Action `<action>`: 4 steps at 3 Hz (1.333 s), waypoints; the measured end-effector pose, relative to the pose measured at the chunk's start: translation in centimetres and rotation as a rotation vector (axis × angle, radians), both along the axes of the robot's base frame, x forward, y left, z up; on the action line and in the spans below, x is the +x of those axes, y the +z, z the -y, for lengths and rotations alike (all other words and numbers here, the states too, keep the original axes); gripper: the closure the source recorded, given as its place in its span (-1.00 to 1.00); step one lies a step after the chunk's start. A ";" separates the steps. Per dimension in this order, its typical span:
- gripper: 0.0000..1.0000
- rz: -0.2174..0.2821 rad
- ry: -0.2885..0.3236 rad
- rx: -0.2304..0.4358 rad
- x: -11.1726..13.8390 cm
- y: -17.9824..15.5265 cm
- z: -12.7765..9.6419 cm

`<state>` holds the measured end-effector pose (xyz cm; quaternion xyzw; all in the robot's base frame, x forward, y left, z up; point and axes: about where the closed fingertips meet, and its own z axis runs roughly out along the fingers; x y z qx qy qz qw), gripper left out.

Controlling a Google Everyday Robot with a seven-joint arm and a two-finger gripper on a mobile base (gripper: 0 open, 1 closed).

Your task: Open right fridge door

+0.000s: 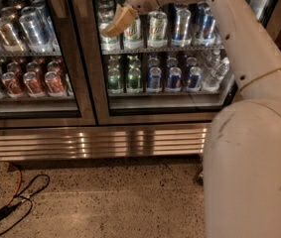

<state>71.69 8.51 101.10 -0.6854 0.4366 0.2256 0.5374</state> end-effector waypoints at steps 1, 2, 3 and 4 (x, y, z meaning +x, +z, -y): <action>-0.64 0.035 0.042 0.008 0.4 2.2 -1.5; -0.97 0.055 0.039 0.018 0.5 3.3 -1.3; -1.00 0.055 0.039 0.019 0.5 3.3 -1.3; -1.00 0.018 0.026 0.060 0.1 3.2 -1.5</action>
Offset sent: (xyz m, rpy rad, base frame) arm 0.0034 0.0125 0.0189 0.0064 -0.0288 0.0357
